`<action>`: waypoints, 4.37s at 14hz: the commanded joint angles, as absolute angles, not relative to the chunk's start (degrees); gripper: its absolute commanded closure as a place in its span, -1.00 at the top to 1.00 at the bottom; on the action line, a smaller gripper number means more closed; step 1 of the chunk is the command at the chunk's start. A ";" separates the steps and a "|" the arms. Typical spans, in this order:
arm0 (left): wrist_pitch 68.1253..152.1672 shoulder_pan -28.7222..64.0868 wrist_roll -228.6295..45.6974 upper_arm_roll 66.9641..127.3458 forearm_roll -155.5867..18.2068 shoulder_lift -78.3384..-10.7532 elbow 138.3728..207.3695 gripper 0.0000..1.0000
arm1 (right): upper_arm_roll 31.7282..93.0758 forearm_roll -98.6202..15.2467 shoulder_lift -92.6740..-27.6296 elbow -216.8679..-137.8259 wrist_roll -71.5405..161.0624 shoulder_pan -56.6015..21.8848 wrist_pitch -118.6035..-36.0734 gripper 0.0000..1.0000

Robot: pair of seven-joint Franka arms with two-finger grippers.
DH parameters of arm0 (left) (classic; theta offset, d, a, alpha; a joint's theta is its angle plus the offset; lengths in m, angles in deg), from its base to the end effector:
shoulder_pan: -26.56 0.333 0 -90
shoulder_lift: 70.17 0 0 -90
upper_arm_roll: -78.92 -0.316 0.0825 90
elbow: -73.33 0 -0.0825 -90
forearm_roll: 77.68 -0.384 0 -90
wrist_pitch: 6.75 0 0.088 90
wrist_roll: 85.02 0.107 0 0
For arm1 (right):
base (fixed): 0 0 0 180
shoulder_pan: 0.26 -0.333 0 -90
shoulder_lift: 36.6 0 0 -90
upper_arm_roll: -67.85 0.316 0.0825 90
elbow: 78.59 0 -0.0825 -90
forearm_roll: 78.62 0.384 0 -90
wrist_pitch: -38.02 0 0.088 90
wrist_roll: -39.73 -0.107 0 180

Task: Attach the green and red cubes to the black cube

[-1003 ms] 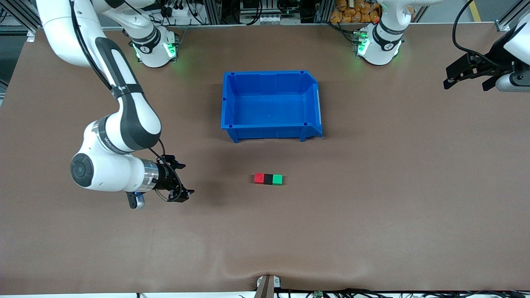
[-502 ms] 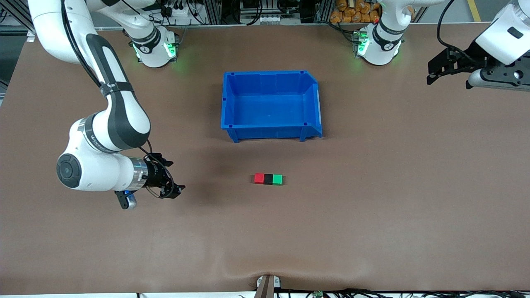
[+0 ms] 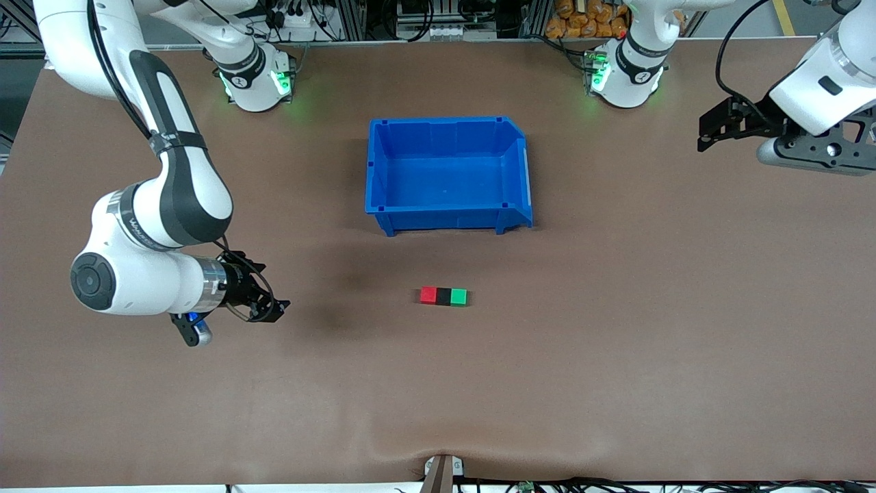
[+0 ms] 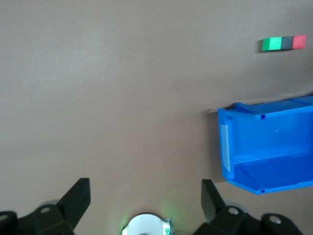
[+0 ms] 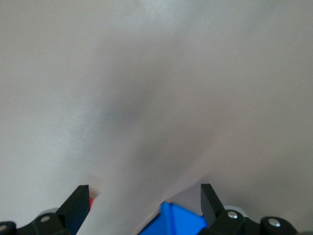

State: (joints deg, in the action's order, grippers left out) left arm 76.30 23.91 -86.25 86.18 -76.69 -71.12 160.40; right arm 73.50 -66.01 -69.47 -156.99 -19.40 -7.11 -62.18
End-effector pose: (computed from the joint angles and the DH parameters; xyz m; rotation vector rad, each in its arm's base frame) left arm 0.5285 -0.0950 0.6470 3.1214 -0.2393 -0.0860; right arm 0.6774 0.1568 0.3739 -2.7114 1.2840 0.4695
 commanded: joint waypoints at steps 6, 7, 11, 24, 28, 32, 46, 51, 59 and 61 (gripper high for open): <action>75.60 25.06 -85.10 85.68 -76.71 -70.96 159.12 1.00 | 74.27 -67.99 -66.22 -158.31 -9.24 -3.60 -58.22 1.00; 75.51 25.06 -85.19 85.60 -76.80 -71.05 159.20 1.00 | 74.27 -68.25 -65.96 -158.31 -8.18 -3.43 -57.79 1.00; 75.34 26.64 -85.10 85.07 -76.72 -71.75 159.38 1.00 | 74.18 -71.15 -64.99 -157.95 -5.72 -3.51 -55.85 1.00; 73.93 26.56 -86.07 85.16 -76.72 -71.75 159.56 1.00 | 74.18 -75.37 -60.77 -158.13 5.89 -0.79 -52.16 1.00; 73.84 26.56 -86.16 85.16 -76.72 -71.75 159.38 1.00 | 74.09 -75.63 -59.54 -157.95 8.52 0.00 -50.93 1.00; 73.93 26.64 -86.16 85.07 -76.63 -71.75 159.12 1.00 | 73.92 -75.98 -58.49 -157.95 12.47 0.79 -50.93 1.00; 74.46 27.79 -84.93 83.84 -75.93 -71.49 156.31 1.00 | 69.97 -77.04 -53.83 -157.78 24.34 0.00 -48.11 1.00; 74.63 27.61 -84.14 83.22 -76.10 -71.40 156.22 1.00 | 70.05 -77.04 -51.11 -157.95 26.28 0.27 -47.59 1.00; 76.65 27.52 -84.14 83.22 -76.19 -71.13 156.30 1.00 | 68.82 -77.04 -49.44 -157.95 33.30 0.36 -47.24 1.00; 76.66 27.35 -84.14 83.31 -76.19 -71.05 156.30 1.00 | 68.64 -77.04 -48.73 -158.13 35.07 0.44 -47.24 1.00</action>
